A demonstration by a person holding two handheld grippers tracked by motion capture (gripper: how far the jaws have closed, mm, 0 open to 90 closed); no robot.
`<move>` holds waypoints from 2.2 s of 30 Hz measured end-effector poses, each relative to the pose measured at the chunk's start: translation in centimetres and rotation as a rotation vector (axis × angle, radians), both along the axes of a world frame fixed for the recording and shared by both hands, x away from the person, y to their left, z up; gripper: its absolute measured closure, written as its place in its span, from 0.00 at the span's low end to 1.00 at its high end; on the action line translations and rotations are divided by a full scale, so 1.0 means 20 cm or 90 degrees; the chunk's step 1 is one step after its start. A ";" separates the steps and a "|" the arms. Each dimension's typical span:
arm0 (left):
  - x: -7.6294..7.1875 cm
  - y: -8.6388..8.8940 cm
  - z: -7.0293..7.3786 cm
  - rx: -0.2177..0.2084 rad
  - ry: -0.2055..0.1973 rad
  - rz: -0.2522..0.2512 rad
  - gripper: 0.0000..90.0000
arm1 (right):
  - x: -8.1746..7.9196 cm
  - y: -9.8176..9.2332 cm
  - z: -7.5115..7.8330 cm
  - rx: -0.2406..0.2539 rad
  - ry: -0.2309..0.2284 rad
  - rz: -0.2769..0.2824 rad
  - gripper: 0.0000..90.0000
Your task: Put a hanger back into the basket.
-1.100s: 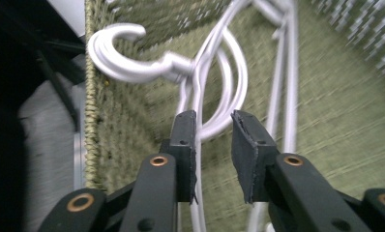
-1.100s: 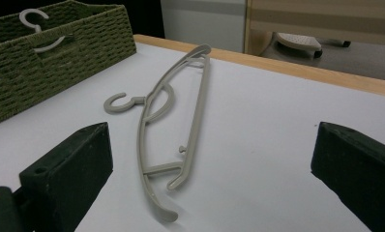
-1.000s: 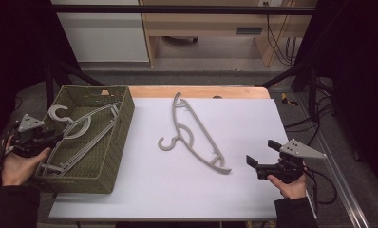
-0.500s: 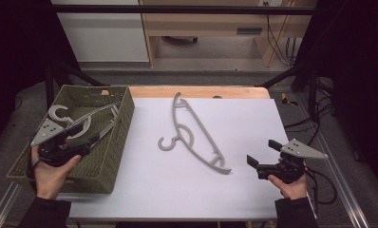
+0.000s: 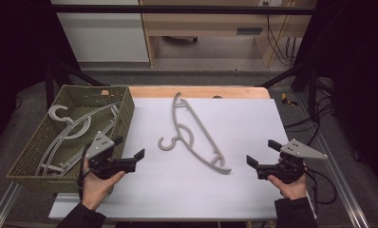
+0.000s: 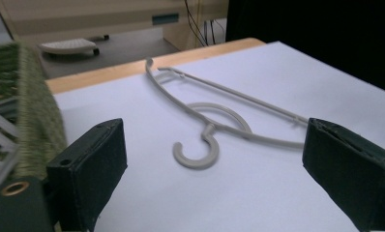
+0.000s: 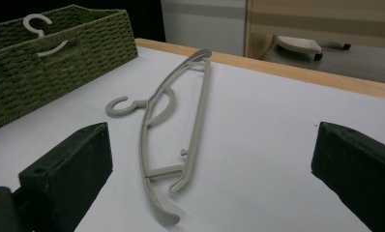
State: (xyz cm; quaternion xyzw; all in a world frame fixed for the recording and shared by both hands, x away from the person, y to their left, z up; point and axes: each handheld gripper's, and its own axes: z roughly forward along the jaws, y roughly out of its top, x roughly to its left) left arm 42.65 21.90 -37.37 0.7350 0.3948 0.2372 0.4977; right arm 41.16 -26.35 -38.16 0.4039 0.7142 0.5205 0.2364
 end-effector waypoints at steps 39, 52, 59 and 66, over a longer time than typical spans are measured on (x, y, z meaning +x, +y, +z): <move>0.35 -0.70 -0.38 0.044 0.122 -0.005 0.10 | 0.00 0.01 0.00 0.012 0.000 0.007 0.01; 0.44 -0.82 -0.50 0.075 0.144 0.020 0.11 | 0.01 0.02 -0.01 0.010 0.005 0.009 0.01; 0.46 -0.86 -0.53 0.101 0.159 0.028 0.11 | 0.01 0.02 0.00 0.014 0.003 0.010 0.01; 0.46 -0.87 -0.55 0.111 0.167 0.030 0.11 | 0.01 0.02 0.00 0.011 0.002 0.008 0.01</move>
